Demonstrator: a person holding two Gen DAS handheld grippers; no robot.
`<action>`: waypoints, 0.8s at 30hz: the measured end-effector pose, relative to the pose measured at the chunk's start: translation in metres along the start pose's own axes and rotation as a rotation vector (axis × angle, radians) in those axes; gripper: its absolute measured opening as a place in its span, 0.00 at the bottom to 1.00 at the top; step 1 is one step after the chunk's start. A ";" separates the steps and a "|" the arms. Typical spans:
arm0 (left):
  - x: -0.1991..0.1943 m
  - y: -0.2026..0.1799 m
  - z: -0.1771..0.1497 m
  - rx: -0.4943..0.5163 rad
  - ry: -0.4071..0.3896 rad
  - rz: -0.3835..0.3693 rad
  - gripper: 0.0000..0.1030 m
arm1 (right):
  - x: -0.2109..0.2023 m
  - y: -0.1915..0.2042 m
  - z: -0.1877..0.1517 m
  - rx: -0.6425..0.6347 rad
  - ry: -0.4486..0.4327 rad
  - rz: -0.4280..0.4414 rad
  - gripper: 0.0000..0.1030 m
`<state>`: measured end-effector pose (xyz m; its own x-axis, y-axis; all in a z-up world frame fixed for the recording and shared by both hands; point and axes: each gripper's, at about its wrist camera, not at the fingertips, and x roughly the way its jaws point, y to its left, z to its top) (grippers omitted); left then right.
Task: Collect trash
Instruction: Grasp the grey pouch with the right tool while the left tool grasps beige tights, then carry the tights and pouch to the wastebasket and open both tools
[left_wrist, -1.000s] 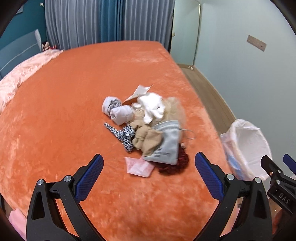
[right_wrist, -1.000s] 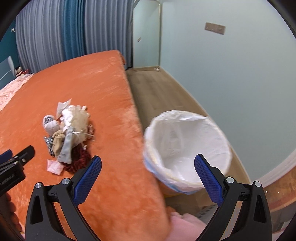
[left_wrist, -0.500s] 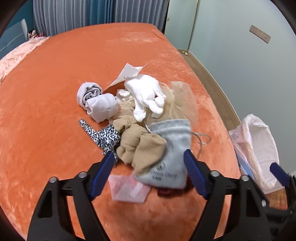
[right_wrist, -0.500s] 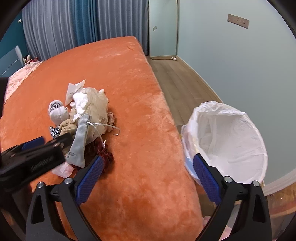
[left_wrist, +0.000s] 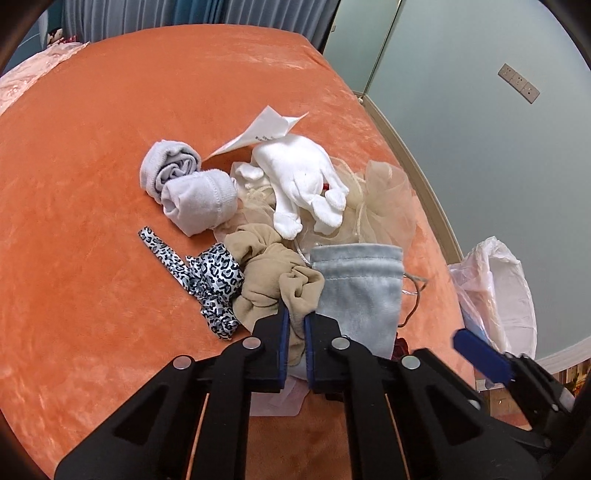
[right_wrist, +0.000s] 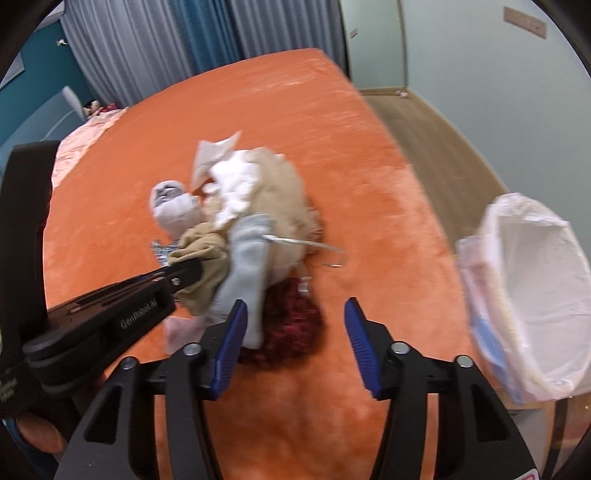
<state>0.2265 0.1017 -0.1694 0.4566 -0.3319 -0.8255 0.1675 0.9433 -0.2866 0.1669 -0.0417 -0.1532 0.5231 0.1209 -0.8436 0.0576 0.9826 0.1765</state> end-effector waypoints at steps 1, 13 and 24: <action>-0.003 0.002 0.000 -0.005 -0.003 -0.007 0.06 | 0.003 0.004 0.001 -0.005 0.002 0.005 0.48; -0.033 0.022 -0.005 -0.052 -0.011 -0.045 0.06 | 0.036 0.022 0.000 -0.001 0.100 0.094 0.08; -0.077 0.003 -0.002 -0.033 -0.074 -0.055 0.06 | -0.031 0.019 0.017 -0.033 -0.034 0.120 0.03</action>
<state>0.1900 0.1303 -0.1080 0.5110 -0.3816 -0.7702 0.1656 0.9230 -0.3474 0.1660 -0.0289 -0.1149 0.5532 0.2337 -0.7996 -0.0347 0.9655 0.2582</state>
